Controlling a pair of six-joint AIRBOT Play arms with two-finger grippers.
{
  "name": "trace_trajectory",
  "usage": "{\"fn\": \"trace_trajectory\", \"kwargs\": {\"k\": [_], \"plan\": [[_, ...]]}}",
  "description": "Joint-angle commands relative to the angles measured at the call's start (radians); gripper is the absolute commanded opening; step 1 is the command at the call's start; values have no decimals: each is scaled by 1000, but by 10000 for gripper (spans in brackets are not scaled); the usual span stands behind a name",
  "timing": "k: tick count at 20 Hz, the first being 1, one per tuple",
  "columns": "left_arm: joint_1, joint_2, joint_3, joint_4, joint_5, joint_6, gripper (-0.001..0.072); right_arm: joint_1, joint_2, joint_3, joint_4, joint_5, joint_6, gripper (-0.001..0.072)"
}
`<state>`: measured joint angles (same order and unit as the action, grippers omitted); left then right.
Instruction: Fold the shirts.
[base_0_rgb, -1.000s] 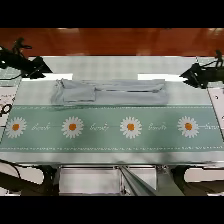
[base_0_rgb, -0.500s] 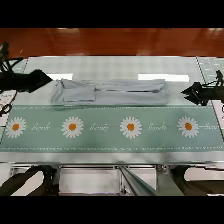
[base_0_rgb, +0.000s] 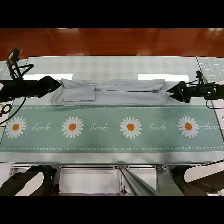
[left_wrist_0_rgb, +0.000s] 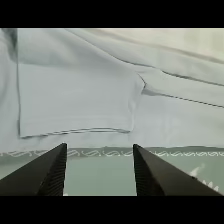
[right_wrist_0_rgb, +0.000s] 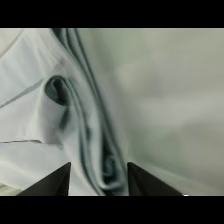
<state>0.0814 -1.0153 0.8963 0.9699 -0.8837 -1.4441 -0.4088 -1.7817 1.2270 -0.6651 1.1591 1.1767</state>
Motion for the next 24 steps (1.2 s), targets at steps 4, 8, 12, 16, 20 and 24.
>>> {"fn": "trace_trajectory", "kwargs": {"k": [4, 8, 12, 16, 20, 24], "plan": [[-3, 2, -4, -21, 9, 0, 508, 166, -96, 151, -56, -5, 85, 367], [-3, 2, -4, -21, 9, 0, 507, 212, -88, 224, -57, 23, 95, 24], [-8, 2, -4, -22, 15, 4, 17, 211, 38, 228, -211, 75, 146, 24], [-111, -61, 8, -33, 56, 21, 16, 217, 260, 218, -408, 102, 190, 24], [-329, -280, 151, -32, 66, -2, 16, 219, 502, 148, -419, 129, 192, 24], [-548, -570, 449, -32, 59, -80, 16, 219, 728, 32, -411, 145, 196, 24]]}}
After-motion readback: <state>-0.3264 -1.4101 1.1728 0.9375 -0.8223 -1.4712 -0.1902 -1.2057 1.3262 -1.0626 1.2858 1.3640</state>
